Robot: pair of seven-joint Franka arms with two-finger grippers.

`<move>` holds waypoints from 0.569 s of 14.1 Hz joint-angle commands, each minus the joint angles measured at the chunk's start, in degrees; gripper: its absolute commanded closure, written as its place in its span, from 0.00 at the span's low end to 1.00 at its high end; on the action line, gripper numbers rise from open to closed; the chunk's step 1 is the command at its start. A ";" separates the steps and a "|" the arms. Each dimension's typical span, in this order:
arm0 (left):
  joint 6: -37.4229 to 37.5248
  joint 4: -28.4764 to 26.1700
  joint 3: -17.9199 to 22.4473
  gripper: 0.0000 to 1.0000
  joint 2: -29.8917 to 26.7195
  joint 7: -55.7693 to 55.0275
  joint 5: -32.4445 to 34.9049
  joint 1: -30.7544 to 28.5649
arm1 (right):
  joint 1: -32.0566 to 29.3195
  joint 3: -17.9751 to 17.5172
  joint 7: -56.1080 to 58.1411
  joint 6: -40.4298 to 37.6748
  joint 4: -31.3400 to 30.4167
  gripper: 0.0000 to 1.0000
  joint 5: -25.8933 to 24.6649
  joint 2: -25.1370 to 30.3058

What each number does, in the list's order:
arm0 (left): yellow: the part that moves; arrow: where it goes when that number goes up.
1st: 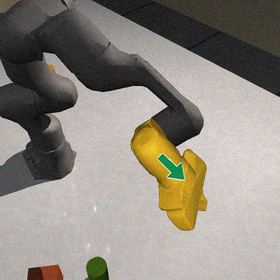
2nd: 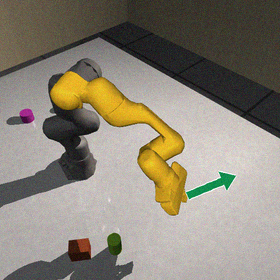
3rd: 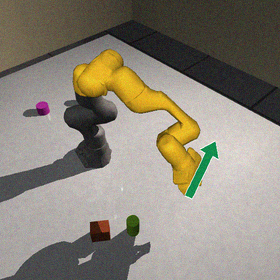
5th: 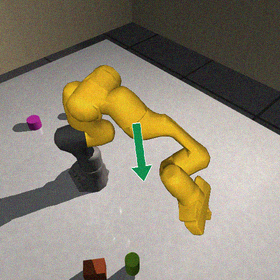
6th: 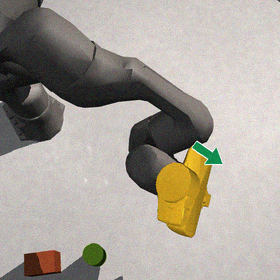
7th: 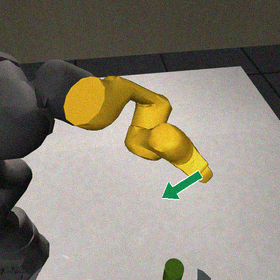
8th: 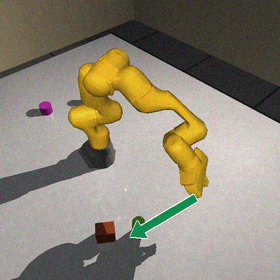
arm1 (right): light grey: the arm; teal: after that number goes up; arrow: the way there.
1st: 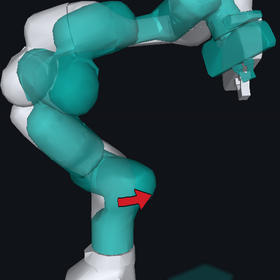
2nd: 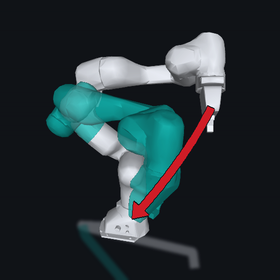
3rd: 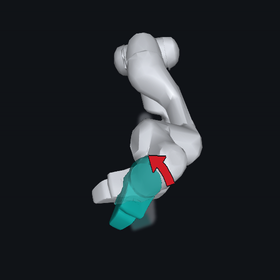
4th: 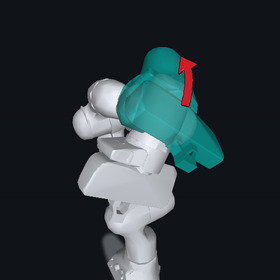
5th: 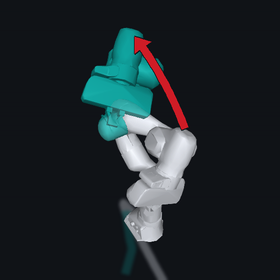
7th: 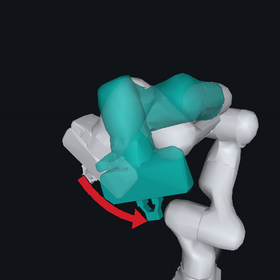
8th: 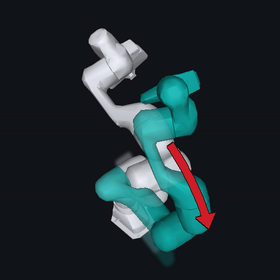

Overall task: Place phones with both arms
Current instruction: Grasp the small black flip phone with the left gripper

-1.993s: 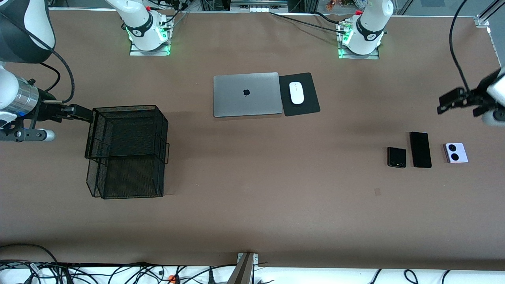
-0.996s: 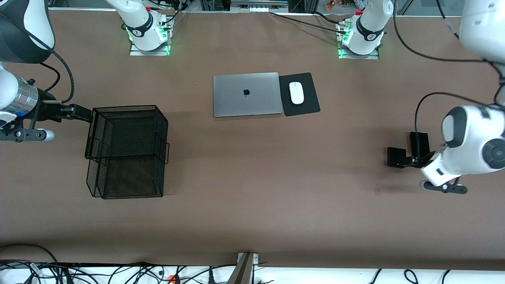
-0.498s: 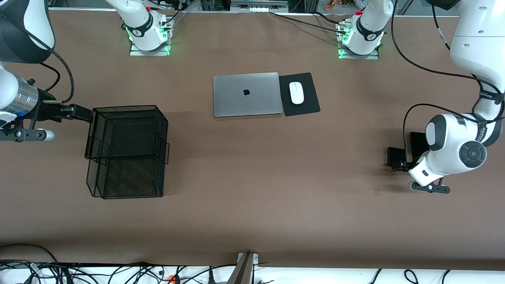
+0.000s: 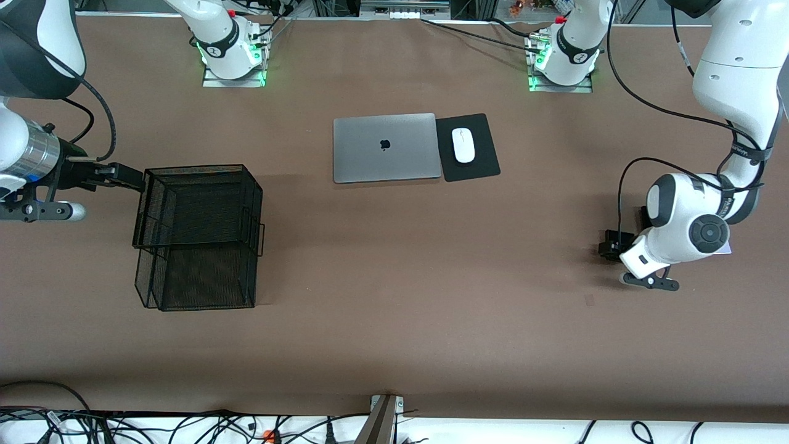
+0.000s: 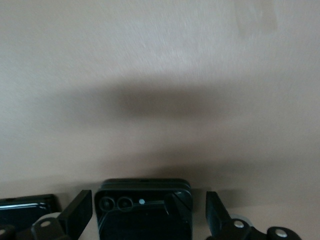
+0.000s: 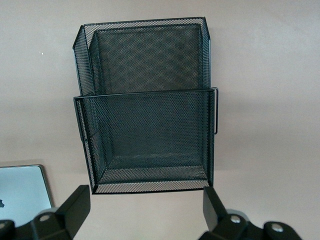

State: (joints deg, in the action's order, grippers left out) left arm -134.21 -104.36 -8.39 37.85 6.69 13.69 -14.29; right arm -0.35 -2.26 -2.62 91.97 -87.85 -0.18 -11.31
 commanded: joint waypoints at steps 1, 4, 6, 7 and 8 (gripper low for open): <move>-0.79 -4.44 -0.31 0.00 -3.91 0.34 2.12 -0.47 | 0.26 0.33 -0.72 -0.12 -0.74 0.00 0.97 0.94; -0.88 -5.94 -0.22 0.00 -4.62 0.52 2.21 -0.56 | 0.26 0.33 -0.72 -0.21 -0.74 0.00 0.97 0.94; -1.75 -6.55 -0.22 0.00 -4.62 0.52 3.43 -1.00 | 0.26 0.33 -0.72 -0.21 -0.74 0.00 1.06 0.94; -3.67 -7.51 -0.22 0.00 -4.45 0.52 3.88 -1.61 | 0.26 0.33 -0.63 -0.21 -0.74 0.00 1.06 0.94; -5.17 -7.96 -0.22 0.00 -4.10 0.52 3.97 -1.96 | 0.26 0.33 -0.63 -0.12 -0.74 0.00 0.97 0.94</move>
State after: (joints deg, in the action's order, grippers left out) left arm -136.23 -109.10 -8.37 35.30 6.71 15.92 -14.93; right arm -0.35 -2.26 -2.62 91.97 -87.85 -0.17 -11.31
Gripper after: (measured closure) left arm 0.000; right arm 0.000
